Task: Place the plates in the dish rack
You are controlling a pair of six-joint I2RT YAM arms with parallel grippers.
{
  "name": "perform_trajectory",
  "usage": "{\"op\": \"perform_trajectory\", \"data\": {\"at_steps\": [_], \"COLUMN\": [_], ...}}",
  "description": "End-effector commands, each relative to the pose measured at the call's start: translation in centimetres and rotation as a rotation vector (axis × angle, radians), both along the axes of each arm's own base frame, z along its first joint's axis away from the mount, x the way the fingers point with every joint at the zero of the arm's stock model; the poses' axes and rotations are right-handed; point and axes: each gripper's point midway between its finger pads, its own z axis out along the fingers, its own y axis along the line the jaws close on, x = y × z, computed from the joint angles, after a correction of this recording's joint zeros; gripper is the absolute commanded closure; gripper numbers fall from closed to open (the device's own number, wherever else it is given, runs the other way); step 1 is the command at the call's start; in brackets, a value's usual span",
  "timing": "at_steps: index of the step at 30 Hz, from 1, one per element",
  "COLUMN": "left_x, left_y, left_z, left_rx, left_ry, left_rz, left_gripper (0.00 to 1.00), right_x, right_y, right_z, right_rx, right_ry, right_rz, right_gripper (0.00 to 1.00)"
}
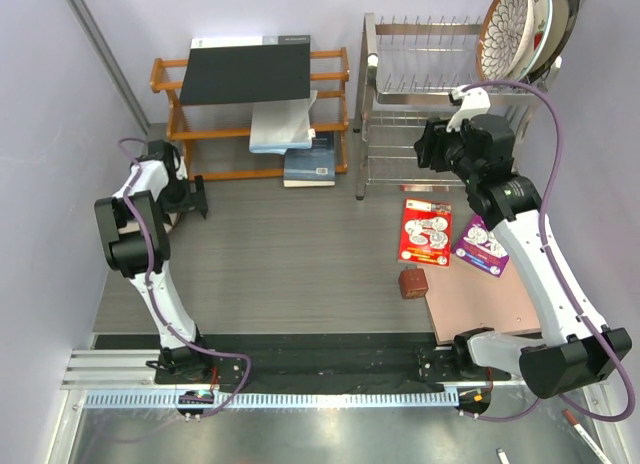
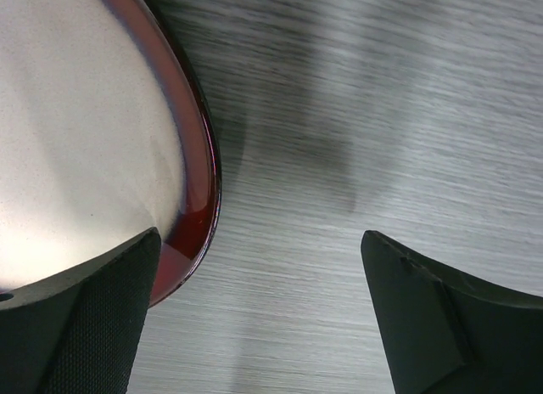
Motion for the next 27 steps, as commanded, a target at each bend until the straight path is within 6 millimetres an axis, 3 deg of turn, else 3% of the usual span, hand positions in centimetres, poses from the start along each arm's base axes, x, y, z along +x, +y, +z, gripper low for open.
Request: {"op": "perform_trajectory", "data": {"at_steps": [1,12,15,17,21,27], "left_x": [-4.9,-10.8,-13.1,-14.3,-18.3,-22.4], "left_y": [-8.4,-19.5,-23.6,-25.3,-30.0,-34.1], "left_z": [-2.8,-3.1,-3.2,-3.4,-4.0,-3.3], "left_rx": [-0.277,-0.353,-0.358,-0.360,-0.343,-0.241], "left_ry": [0.175,0.249,0.280,0.291,0.324,0.273], "left_rz": [-0.075,-0.318,-0.441,-0.497,-0.682,-0.955], "left_gripper": [0.01,0.00,0.00,0.01,0.00,0.01], "right_x": [-0.6,-1.3,-1.6,-1.8,-2.2,-3.0], "right_y": [0.0,-0.3,-0.6,-0.8,-1.5,-2.3], "right_z": [1.1,-1.0,-1.4,-1.9,-2.9,-4.1], "right_rx": [0.015,-0.016,-0.028,-0.041,-0.072,-0.100], "right_ry": [-0.045,0.008,0.015,0.023,0.038,0.064], "right_rz": [0.004,0.006,-0.002,-0.005,-0.025,-0.052], "right_gripper": [0.43,0.43,0.43,0.42,0.42,0.42]}}
